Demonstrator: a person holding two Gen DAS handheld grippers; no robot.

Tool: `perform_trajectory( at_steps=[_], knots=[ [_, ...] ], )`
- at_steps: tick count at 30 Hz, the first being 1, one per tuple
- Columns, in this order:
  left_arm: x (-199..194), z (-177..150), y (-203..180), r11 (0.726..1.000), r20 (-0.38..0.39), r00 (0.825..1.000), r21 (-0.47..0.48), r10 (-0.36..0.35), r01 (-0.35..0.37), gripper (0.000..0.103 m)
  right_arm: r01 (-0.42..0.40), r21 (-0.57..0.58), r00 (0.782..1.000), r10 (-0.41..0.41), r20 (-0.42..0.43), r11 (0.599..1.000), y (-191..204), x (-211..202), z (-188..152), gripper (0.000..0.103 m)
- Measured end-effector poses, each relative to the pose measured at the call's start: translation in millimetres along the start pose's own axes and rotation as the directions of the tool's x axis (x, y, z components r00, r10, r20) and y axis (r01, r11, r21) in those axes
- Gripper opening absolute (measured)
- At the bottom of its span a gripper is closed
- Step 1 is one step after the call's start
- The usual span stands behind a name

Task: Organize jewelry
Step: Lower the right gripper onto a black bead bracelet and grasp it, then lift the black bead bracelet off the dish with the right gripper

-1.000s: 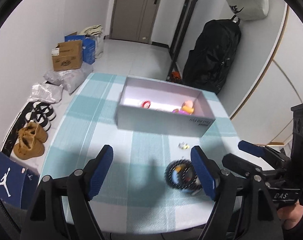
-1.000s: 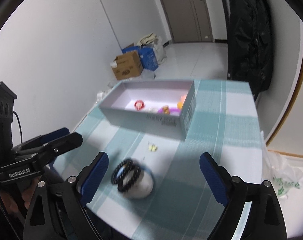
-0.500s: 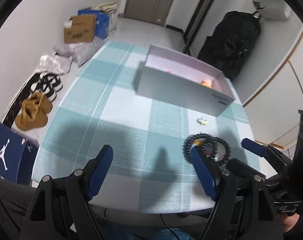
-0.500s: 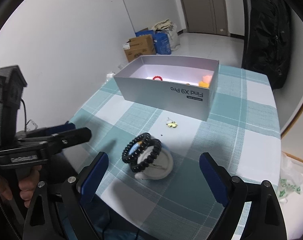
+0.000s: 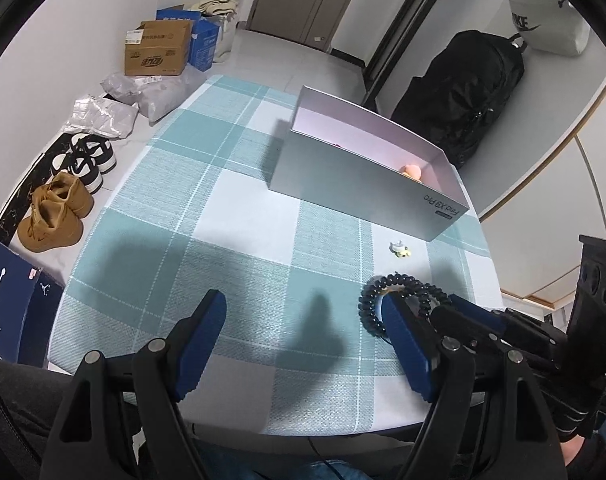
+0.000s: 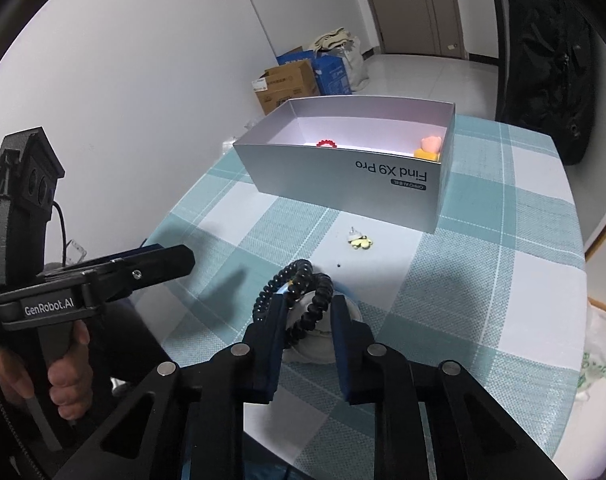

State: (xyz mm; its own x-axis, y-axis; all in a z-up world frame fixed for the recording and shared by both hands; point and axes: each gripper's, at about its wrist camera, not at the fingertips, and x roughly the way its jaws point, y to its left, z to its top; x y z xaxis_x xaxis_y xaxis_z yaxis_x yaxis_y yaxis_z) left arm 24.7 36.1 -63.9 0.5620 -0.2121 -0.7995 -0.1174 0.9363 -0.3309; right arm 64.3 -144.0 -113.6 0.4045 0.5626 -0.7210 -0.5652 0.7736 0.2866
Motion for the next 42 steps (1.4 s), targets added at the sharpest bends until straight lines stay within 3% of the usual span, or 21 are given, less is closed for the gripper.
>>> perform_trajectory(
  at_steps=[1,4,12,25,33,36,37,40,42],
  knots=[
    [1,0,-1,1.000,-0.006,1.000,0.002,-0.006,0.006,0.076,0.004,0.005,1.000,-0.004,0.003,1.000,-1,-1,0,0.013],
    [4,0,-2,1.000,-0.026,0.999,0.003,-0.027,0.027,0.076,-0.014,0.021,1.000,0.014,0.009,1.000,-4,-4,1,0.008],
    [10,0,-11,0.993,-0.068,0.991,0.008,-0.114,0.115,0.076,-0.027,0.029,0.998,0.025,0.050,0.999,-5,-15,6,0.008],
    [32,-5,-40,0.988,-0.101,0.993,0.133,-0.066,0.080,0.076,-0.092,0.214,0.979,0.049,0.198,0.973,-47,-50,18,0.008],
    [42,-4,-52,0.975,-0.123,0.988,0.190,-0.091,0.113,0.076,-0.096,0.233,0.978,0.049,0.201,0.968,-54,-52,19,0.008],
    [41,-3,-49,0.974,-0.129,0.982,0.168,-0.134,0.155,0.076,-0.104,0.241,0.978,0.055,0.199,0.965,-57,-51,19,0.008],
    [41,-2,-48,0.973,-0.132,0.979,0.154,-0.154,0.174,0.074,-0.105,0.245,0.978,0.056,0.199,0.964,-58,-51,19,0.008],
    [41,-1,-45,0.969,-0.148,0.972,0.137,-0.183,0.204,0.050,-0.111,0.251,0.978,0.060,0.200,0.962,-59,-51,19,0.008],
    [41,-1,-45,0.970,-0.147,0.972,0.137,-0.182,0.202,0.048,-0.115,0.252,0.978,0.064,0.200,0.961,-58,-50,19,0.008]
  ],
)
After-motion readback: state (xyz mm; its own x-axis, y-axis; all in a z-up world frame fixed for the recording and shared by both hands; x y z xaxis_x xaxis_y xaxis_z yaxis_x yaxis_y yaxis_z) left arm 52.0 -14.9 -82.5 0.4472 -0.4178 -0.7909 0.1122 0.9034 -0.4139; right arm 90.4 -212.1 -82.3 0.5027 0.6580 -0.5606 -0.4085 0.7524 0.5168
